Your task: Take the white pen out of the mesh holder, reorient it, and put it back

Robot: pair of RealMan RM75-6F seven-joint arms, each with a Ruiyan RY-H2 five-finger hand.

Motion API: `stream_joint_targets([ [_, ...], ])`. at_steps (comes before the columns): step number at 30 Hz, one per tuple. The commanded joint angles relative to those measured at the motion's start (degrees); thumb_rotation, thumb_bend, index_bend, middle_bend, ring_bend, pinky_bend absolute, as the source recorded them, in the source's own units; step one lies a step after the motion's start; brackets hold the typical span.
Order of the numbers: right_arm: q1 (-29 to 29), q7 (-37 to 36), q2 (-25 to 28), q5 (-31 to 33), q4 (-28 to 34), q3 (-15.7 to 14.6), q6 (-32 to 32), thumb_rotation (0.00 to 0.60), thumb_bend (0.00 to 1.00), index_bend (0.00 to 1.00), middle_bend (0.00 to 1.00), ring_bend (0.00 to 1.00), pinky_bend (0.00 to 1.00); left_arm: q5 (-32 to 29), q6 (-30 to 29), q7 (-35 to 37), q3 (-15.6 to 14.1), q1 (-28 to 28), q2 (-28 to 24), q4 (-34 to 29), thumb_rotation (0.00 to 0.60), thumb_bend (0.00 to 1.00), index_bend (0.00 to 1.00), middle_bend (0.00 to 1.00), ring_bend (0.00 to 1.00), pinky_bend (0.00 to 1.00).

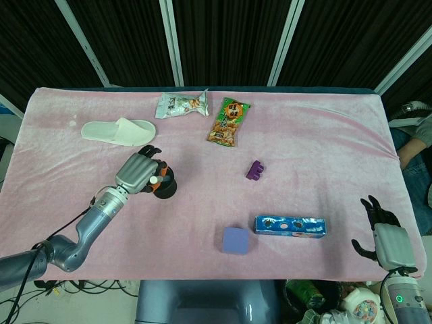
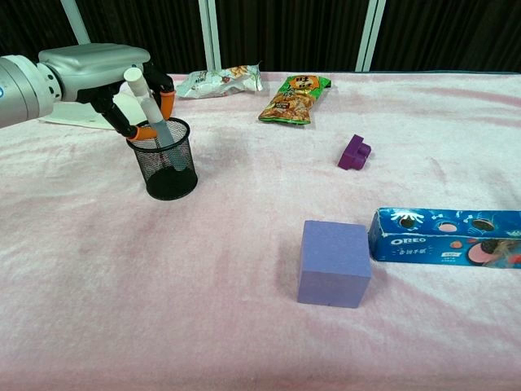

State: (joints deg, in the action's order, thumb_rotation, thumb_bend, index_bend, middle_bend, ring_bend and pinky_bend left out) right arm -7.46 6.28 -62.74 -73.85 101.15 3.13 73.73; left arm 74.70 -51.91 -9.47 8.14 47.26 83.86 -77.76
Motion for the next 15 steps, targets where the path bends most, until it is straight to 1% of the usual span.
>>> stream_joint_targets([
  [1,-0.02,0.01,0.04,0.09,0.06,0.00,-0.07,0.600,0.19,0.00,0.00,0.16,0.15,0.02,0.16,-0.69,-0.02,0.30,0.64,0.42,0.600,0.42,0.57,0.55,0.16,0.15],
  [6,0.02,-0.30,0.16,-0.03,0.10,-0.03,-0.06,0.600,0.19,0.00,0.00,0.16,0.15,-0.11,-0.02,-1.79,0.00,0.51,1.67,1.04,0.600,0.42,0.58,0.55,0.16,0.15],
  [15,0.00,-0.48,0.22,-0.05,0.12,-0.03,-0.10,0.600,0.19,0.00,0.00,0.16,0.15,0.11,-0.60,-1.45,0.21,0.33,1.38,0.58,0.600,0.42,0.58,0.55,0.16,0.15],
])
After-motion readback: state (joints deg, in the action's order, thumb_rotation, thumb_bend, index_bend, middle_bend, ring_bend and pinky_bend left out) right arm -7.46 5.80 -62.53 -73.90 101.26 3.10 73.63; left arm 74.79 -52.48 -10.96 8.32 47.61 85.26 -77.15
